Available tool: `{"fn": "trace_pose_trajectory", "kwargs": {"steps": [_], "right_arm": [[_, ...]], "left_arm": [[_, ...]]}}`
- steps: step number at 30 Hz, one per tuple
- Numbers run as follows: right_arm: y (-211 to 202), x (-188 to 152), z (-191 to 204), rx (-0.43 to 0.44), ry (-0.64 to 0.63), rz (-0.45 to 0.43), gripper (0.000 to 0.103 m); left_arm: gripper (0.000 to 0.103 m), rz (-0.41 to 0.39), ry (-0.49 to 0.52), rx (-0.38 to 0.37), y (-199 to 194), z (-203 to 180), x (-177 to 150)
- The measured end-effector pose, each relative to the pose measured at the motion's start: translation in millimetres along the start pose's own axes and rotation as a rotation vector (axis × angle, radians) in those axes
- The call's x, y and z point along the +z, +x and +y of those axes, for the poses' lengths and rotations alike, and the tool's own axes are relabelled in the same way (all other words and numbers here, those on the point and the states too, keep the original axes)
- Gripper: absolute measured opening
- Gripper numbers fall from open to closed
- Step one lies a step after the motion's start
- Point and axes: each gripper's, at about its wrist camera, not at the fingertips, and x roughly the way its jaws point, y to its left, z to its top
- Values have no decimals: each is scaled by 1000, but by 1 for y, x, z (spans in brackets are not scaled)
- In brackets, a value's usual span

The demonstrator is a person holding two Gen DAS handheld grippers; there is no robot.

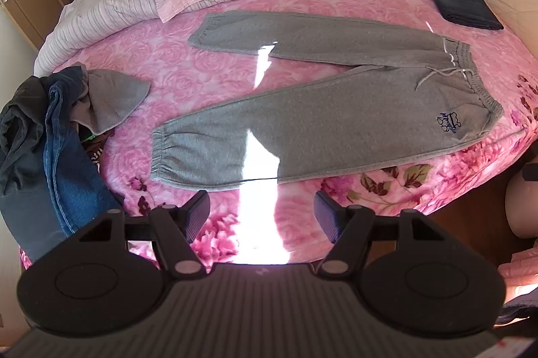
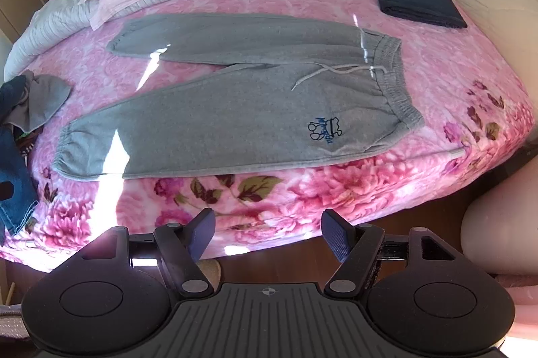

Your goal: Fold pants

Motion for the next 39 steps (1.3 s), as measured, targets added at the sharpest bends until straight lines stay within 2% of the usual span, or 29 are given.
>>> {"fn": "trace_pose_trajectory", "kwargs": {"steps": [11,20,32,39], "right_arm": [[8,7,5,-3,-2,12,67],[15,24,22,-20,30,14,67],[34,37,53,-94,158,-4,67],[39,21,22,-141,305,43,67]], "left_arm": [[65,6,-8,0,2,4,0],[65,5,18,-16,15,22,22],[65,-3,129,-89,57,66,66],[64,41,201,-122,93,58,84]]}}
